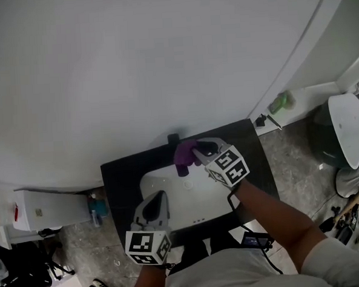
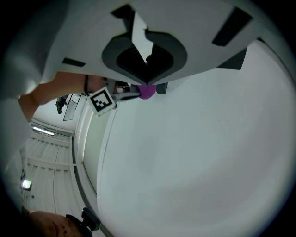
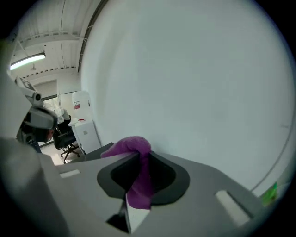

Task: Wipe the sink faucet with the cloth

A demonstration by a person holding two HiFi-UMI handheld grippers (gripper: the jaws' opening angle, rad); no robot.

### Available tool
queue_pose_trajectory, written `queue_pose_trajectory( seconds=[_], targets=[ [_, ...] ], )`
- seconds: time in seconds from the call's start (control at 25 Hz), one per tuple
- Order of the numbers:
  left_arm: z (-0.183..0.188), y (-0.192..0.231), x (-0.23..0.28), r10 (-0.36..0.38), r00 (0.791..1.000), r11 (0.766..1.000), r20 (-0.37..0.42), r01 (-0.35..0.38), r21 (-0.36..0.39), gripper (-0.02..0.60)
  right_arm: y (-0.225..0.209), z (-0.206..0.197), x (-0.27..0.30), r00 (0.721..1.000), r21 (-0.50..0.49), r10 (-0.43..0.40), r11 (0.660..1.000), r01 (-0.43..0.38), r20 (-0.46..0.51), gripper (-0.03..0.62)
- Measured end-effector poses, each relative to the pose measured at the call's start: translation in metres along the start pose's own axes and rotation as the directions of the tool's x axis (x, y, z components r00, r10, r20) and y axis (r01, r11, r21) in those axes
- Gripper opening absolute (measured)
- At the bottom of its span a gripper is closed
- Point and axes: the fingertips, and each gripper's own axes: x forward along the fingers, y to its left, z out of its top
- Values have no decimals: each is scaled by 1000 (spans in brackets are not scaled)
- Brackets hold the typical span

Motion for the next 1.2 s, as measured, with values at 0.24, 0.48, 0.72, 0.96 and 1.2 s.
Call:
queue_pose_trajectory(
  seconds=[0.24,0.48,0.72,0.96,1.2],
  targets=[
    [-9,10,8,20,999,1000,-25,-20,-15,6,-21,-7,59,999,8,-3,1000,4,-34,55],
    [-21,21,17,28,998,999,-53,-30,-30,6,-16,-97,94,977,67,52,997,-38,-208,51],
    [-16,20,21,22,999,999,-46,-23,-26,6,-16,-104,78,974,71,43,997,-28,-220,52],
    [-8,15,25,9,999,1000,-34,-10,-27,6,-19,4,45,999,-22,36,999,-36,-1,52],
    [-12,16,21,28,999,999,-42,-29,-21,6,-22,-61,91,993,77,41,997,-32,-106,48]
  ],
)
